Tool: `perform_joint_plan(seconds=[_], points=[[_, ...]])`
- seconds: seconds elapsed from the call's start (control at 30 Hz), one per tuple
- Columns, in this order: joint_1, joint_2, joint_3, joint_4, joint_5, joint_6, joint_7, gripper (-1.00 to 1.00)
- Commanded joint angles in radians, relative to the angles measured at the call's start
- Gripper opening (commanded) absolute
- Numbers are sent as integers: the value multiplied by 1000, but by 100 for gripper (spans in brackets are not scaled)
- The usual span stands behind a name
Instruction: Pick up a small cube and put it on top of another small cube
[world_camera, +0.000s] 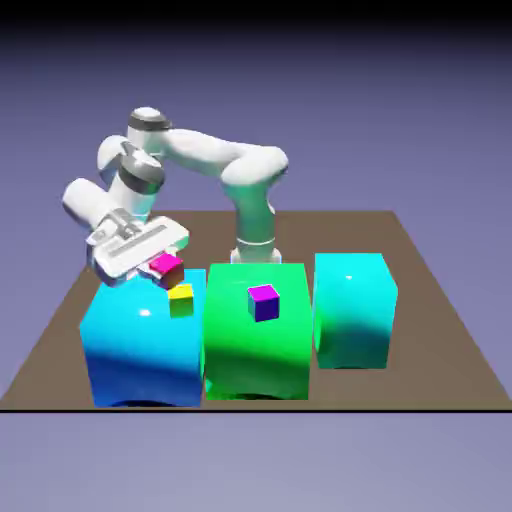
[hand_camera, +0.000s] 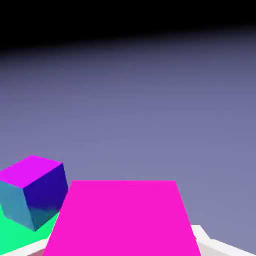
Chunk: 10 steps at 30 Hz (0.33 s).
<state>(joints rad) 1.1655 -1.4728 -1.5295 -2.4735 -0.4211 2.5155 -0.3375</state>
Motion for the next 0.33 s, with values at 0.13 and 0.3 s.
perform_joint_plan(seconds=[0.13, 0.3], points=[[103, -31, -52, -47, -86, 86, -4, -100], [126, -26, -69, -47, -95, 112, -4, 100]])
